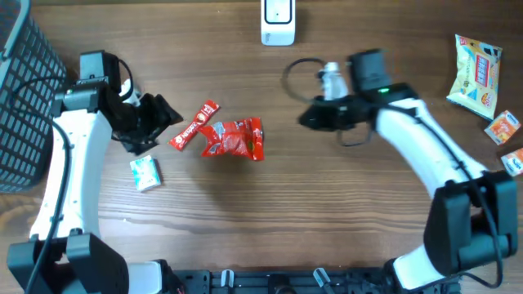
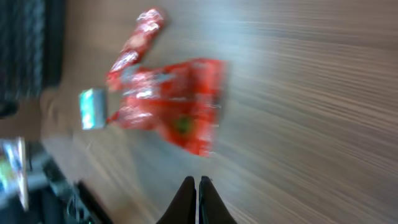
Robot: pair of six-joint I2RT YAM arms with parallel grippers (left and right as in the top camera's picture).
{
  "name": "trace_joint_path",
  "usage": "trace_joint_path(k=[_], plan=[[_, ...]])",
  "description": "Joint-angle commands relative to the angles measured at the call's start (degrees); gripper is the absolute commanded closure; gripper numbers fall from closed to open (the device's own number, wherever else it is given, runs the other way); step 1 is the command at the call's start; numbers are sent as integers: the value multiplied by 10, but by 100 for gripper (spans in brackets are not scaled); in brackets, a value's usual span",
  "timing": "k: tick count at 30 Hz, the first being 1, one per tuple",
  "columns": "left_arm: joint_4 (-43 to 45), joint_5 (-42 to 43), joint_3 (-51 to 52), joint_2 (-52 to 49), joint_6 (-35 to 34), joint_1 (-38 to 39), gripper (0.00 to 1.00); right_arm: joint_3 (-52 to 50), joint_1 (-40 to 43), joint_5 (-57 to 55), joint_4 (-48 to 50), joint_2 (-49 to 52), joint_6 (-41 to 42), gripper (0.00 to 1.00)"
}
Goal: Scan the item barcode
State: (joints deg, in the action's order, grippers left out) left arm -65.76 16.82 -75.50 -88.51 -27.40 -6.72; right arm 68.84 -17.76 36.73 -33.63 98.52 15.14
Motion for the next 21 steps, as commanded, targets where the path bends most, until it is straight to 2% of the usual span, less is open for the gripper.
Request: trace_joint_path(k=[1, 4, 6, 9, 13, 21], plan=[[-5, -136, -7, 4, -31, -2, 0, 18, -78, -8, 51, 3, 49, 96], [-6, -139, -7, 4, -30, -2, 0, 18, -136, -74, 96, 21, 103, 96], [-5, -140, -7, 4, -30, -2, 0, 18, -162, -77, 130, 45, 128, 96], [-7, -139, -7, 4, -30, -2, 0, 18, -182, -33, 188, 85, 154, 96], [-13, -140, -7, 4, -28, -2, 0, 18, -186, 66, 319, 151, 201, 96], [-18, -140, -7, 4, -29, -2, 0, 18, -186, 71, 372, 238, 245, 96]])
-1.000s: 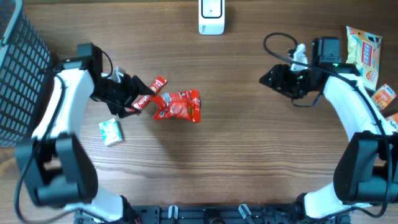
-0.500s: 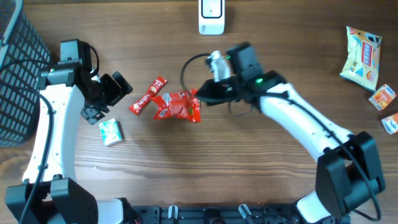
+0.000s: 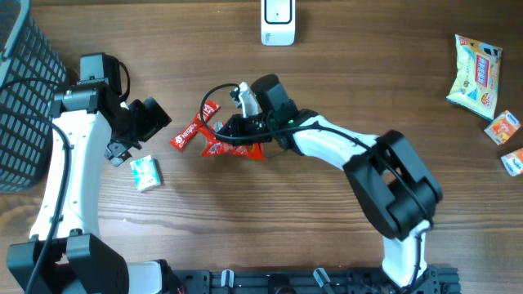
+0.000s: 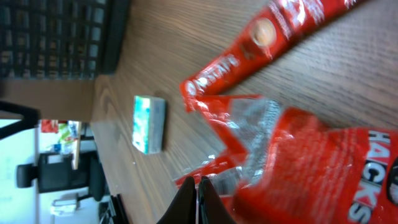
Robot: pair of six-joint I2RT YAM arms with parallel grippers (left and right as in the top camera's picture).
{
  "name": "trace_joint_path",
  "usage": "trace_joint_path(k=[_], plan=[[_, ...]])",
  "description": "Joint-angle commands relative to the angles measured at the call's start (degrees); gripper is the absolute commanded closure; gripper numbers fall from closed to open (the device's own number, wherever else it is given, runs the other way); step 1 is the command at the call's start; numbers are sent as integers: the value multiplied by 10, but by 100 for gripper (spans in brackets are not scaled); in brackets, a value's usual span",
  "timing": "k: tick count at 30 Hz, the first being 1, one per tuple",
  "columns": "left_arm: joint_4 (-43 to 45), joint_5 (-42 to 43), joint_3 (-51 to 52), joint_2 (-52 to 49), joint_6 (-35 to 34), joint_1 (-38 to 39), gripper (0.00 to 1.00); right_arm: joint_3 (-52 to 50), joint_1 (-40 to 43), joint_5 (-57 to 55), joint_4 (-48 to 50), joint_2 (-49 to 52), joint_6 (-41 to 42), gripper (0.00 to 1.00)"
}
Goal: Scan the item barcode
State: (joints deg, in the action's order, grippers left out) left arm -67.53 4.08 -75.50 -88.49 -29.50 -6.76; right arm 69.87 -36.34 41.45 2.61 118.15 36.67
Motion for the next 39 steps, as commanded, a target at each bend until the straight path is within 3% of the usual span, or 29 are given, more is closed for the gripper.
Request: trace_joint_path(k=[1, 7, 16, 22, 29, 39], plan=[[0, -12, -7, 4, -8, -2, 0, 7, 0, 23, 11, 48, 30, 96], [-8, -12, -7, 4, -8, -2, 0, 7, 0, 17, -1, 47, 32, 96], [-10, -12, -7, 4, -8, -2, 0, 7, -18, -57, -91, -58, -21, 96], [-9, -12, -7, 4, -8, -2, 0, 6, -44, -73, -92, -28, -18, 94], [-13, -12, -7, 4, -8, -2, 0, 6, -56, -72, -98, 43, 42, 96], [-15, -12, -7, 4, -8, -2, 0, 6, -55, -111, -99, -31, 15, 96]])
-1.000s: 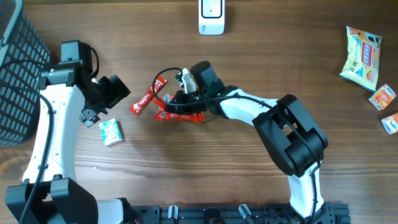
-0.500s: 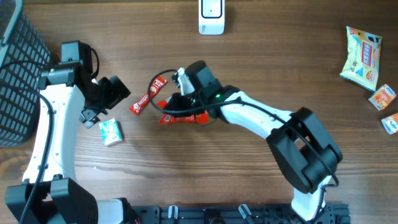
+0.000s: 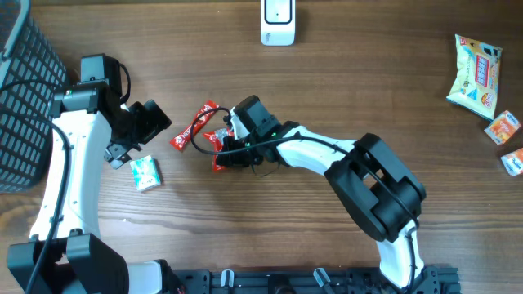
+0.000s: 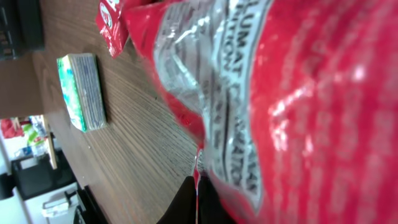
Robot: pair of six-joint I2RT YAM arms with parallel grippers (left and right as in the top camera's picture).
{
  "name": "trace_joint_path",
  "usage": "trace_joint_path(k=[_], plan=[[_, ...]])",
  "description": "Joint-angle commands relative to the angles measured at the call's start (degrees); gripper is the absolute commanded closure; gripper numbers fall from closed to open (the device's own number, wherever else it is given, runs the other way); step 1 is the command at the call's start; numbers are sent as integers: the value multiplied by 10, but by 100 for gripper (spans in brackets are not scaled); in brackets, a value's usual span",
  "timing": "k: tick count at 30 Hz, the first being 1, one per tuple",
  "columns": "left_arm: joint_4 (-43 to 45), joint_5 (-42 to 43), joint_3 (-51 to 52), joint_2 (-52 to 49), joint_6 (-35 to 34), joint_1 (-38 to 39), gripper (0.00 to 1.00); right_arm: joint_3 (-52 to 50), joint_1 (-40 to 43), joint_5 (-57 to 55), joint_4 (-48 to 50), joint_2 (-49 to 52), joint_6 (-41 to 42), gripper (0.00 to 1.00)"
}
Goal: Scan the item barcode
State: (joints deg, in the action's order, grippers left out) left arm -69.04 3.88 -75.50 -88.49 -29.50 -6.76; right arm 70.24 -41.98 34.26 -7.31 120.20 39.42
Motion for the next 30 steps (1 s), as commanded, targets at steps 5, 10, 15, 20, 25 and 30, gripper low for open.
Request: trace_joint_path(k=[5, 10, 15, 20, 25, 30], plan=[[0, -10, -7, 4, -8, -2, 0, 3, 8, -84, 28, -92, -24, 88], [0, -10, -7, 4, -8, -2, 0, 3, 10, -131, 35, -80, -34, 87], [-1, -10, -7, 4, -8, -2, 0, 3, 23, -146, 35, -44, -34, 92], [0, -10, -7, 4, -8, -2, 0, 3, 46, -146, 35, -14, -37, 94], [0, -10, -7, 4, -8, -2, 0, 3, 54, -149, 29, -8, -49, 94], [-9, -10, -7, 4, -8, -2, 0, 3, 54, -115, 36, -31, -50, 96]])
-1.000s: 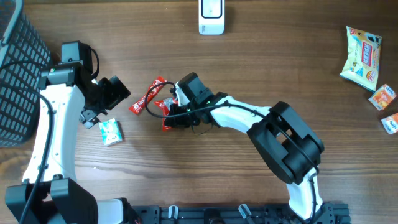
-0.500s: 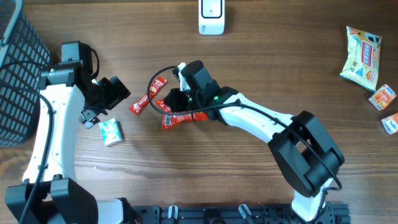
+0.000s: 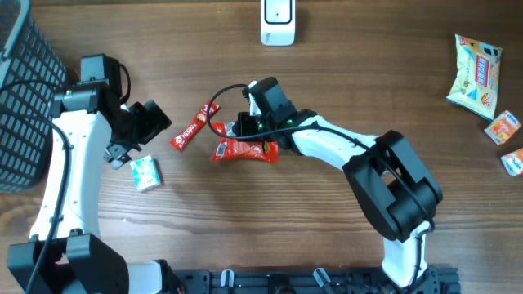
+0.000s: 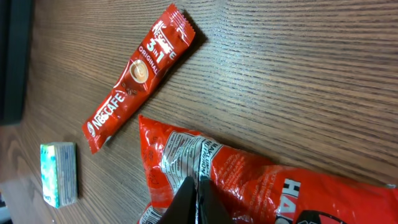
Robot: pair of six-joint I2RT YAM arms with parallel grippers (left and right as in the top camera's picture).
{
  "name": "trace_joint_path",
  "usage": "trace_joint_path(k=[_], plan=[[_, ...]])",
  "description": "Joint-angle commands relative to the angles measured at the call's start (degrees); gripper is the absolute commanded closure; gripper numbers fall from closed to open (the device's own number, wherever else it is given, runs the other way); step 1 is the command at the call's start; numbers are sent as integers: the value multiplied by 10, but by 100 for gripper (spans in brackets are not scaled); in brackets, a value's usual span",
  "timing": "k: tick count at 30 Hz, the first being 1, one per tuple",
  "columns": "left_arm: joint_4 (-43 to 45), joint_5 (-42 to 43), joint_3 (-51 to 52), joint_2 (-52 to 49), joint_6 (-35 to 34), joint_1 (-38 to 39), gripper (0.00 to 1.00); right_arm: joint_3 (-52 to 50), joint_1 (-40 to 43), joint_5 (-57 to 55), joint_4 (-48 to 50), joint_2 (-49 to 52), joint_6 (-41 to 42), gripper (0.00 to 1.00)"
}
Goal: Scan the item barcode
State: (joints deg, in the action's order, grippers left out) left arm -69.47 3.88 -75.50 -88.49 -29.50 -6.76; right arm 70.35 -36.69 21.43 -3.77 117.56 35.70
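Note:
The red snack bag [image 3: 249,151] lies flat at the table's middle, its silver printed back panel showing in the right wrist view [image 4: 186,158]. My right gripper [image 3: 239,137] is over the bag's left end. Its fingers are pressed together, their tips [image 4: 198,182] against the bag's seam; nothing shows pinched between them. A white scanner [image 3: 278,21] stands at the far edge. My left gripper [image 3: 147,121] hovers left of the items, its jaws unclear from above.
A red Nescafe stick [image 3: 194,125] lies just left of the bag, also seen in the right wrist view [image 4: 137,78]. A small green-white box [image 3: 145,172] lies lower left. A dark mesh basket [image 3: 20,98] fills the far left. Snack packets [image 3: 474,72] sit at the far right.
The bag was bunched up close against the right wrist camera; now it lies flat and a little further right. My right gripper has drawn back up and right. The left arm has not moved.
My right gripper, fingers together, was in the air right of the bag. Then it was at the bag's left end beside the Nescafe stick. Then the bag was crumpled and raised against it. Now the bag lies flat with printed panel up.

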Motion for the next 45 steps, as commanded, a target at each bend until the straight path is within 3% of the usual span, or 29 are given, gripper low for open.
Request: trace_joint_path(k=[1, 8, 14, 17, 19, 21, 24, 35, 42, 45], plan=[[-5, -10, -7, 4, -8, -2, 0, 2, 2, 14, -2, -21, -16, 95], [-6, -10, -7, 4, -8, -2, 0, 2, 30, -35, -73, -147, -57, 75], [5, -10, -7, 4, -8, -2, 0, 2, 95, -62, -174, -202, -64, 26], [13, -10, -7, 4, -8, -2, 0, 2, 130, -63, -226, -200, -81, 8], [18, -10, -6, 4, -8, -2, 0, 1, 153, -60, -256, -198, -120, 1], [24, -10, -6, 4, -8, -2, 0, -2, 169, -45, -276, -198, -199, 1], [31, -10, -6, 4, -8, -2, 0, -11, 180, -50, -293, -197, -237, 1], [35, -9, -6, 4, -8, -1, 0, -73, 183, 30, -210, -194, -222, 0], [44, 79, -6, 4, 54, -1, 0, -80, 183, 21, -156, -165, -129, 0], [43, 88, -6, 3, 53, 0, 0, -80, 183, 21, -143, -151, -125, 0]])
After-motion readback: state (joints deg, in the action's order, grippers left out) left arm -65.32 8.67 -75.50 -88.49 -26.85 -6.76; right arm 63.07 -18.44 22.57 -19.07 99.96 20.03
